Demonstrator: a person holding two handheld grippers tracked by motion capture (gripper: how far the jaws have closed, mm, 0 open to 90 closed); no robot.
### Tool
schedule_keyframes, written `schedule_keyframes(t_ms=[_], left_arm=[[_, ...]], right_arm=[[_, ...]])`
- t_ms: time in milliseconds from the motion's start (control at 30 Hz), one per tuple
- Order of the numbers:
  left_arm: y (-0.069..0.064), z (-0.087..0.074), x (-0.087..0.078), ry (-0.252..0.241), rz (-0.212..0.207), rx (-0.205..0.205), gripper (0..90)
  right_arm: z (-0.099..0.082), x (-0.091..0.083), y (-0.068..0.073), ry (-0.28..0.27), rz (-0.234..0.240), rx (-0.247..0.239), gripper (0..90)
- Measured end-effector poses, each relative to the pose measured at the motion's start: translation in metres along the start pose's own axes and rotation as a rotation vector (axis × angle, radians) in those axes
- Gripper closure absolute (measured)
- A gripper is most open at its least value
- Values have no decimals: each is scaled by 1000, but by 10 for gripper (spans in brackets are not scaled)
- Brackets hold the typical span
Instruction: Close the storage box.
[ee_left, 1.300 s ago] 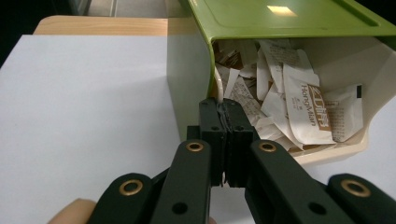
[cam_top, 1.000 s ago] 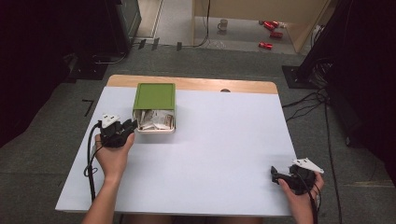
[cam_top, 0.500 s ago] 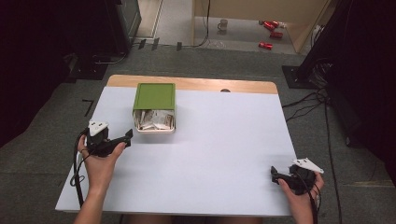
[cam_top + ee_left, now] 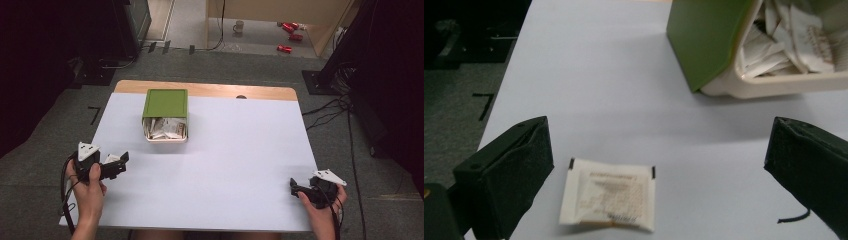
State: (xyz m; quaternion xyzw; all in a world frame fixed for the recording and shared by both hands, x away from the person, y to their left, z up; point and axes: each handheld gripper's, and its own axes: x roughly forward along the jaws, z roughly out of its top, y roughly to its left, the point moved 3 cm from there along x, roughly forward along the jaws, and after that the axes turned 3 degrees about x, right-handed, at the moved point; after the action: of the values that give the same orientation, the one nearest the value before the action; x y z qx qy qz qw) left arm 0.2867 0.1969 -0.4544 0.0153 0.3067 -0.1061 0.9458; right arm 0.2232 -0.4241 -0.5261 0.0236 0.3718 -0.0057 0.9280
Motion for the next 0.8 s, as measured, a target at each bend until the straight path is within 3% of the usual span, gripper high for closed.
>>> schedule_keyframes(t_ms=[367,800], left_arm=[[17,-34,1,69,31,8,0],[15,-58,19,157,29,61,0]], right_arm=[[0,0,0,0,0,1,0],[0,0,0,0,0,0,0]])
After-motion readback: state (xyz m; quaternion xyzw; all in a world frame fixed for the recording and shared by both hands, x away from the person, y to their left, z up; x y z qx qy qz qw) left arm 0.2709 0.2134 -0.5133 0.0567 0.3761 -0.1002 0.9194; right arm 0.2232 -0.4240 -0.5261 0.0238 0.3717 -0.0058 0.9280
